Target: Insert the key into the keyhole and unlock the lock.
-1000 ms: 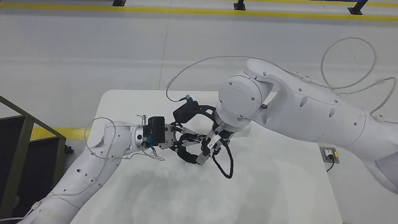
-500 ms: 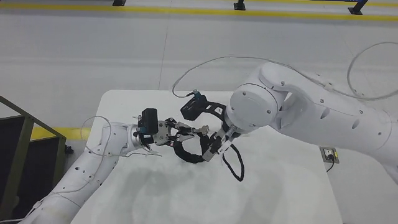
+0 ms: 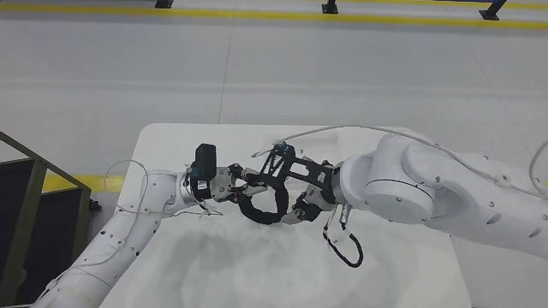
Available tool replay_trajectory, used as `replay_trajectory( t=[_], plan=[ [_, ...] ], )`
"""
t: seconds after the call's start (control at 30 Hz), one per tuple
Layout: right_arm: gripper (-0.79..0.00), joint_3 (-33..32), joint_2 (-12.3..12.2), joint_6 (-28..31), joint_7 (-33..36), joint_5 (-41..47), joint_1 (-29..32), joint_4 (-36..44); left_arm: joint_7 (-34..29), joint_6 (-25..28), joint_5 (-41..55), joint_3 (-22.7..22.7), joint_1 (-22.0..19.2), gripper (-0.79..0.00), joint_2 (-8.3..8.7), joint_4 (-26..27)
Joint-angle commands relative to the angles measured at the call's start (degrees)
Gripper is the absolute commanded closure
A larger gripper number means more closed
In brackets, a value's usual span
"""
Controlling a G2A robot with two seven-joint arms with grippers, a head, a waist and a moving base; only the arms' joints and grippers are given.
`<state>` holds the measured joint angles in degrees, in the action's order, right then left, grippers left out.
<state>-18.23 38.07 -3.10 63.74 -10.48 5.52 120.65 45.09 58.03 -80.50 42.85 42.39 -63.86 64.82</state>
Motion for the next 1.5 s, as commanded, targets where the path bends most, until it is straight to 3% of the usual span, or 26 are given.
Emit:
replay_trajectory(
  t=[0.0, 0.13, 0.63, 1.07, 1.47],
  plan=[
    [-0.785, -2.25, -2.31, 4.95, -4.16, 1.17, 3.13, -1.04, -0.41, -0.03, 0.77, -0.60, -0.33, 0.000, -0.15, -0.17],
    [-0.785, -6.33, -6.10, 14.09, -12.07, 2.52, 8.64, -3.58, -0.56, -0.03, 2.13, -1.89, -1.17, 0.000, -0.36, -0.78],
    [-0.785, -6.77, -5.98, 13.80, -11.38, 1.46, 9.25, -2.28, 0.96, -0.03, 7.19, -8.17, -4.36, 0.000, -0.69, -4.08],
    [-0.785, -9.11, -4.59, 13.52, -8.04, -6.31, 9.43, 4.80, 1.19, -0.03, 10.88, -14.45, -8.29, 0.000, -1.63, -6.82],
    [-0.785, -6.27, 0.09, 13.63, -2.88, -9.17, 7.79, 4.22, 1.19, -0.03, 12.09, -16.89, -10.43, 0.000, -2.40, -7.57]
  ],
)
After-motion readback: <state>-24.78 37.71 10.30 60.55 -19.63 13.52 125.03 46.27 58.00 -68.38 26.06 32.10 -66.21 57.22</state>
